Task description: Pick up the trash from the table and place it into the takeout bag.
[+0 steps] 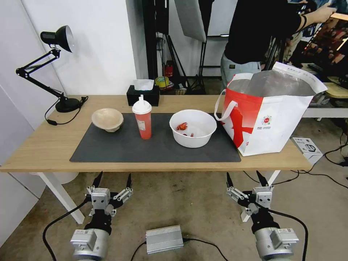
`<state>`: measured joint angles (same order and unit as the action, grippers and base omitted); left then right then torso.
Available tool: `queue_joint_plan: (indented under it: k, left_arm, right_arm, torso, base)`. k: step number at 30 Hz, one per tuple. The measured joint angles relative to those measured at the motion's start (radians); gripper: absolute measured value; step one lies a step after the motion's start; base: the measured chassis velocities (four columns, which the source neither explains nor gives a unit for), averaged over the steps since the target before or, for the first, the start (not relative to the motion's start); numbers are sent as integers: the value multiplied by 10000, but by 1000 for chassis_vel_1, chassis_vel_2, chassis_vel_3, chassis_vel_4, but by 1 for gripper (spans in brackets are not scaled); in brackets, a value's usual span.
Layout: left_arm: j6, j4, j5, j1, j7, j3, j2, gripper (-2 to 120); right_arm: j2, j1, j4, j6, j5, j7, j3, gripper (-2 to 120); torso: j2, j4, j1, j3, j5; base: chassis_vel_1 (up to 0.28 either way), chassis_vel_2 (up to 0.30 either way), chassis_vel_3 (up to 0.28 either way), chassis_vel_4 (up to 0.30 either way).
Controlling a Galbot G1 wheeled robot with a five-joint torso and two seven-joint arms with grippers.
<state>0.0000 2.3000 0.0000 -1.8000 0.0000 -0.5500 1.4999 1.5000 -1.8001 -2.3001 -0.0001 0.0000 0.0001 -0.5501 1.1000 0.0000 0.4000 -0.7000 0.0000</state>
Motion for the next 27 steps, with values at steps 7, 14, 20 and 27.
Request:
queue_joint_plan:
  k: [7, 14, 20, 27]
  left_arm:
    - [0, 0, 0, 0, 0, 0, 0, 100]
    - [136, 179, -271, 125, -322, 165, -247, 100]
    - [500, 830, -1137, 598, -1288, 684, -1136, 100]
    - [1248, 1962, -3022, 1465, -3296, 1765, -2675, 100]
  right_arm:
    - [0, 0, 0, 0, 0, 0, 0, 100]
    - [-317, 82, -121, -189, 197, 18, -82, 100]
    - [-2104, 655, -1007, -1283, 1342, 225, -631, 100]
    - [-3909, 1249, -1848, -2316, 2495, 345, -1152, 100]
  torso:
    - [0, 0, 0, 0, 0]
    - [0, 0, -1, 0, 0]
    - [0, 2, -1, -1, 4]
    - [0, 2, 0, -1, 1]
  base:
    - [0, 0, 0, 0]
    - [0, 0, 0, 0]
    - [0, 0, 0, 0]
    - [0, 0, 0, 0]
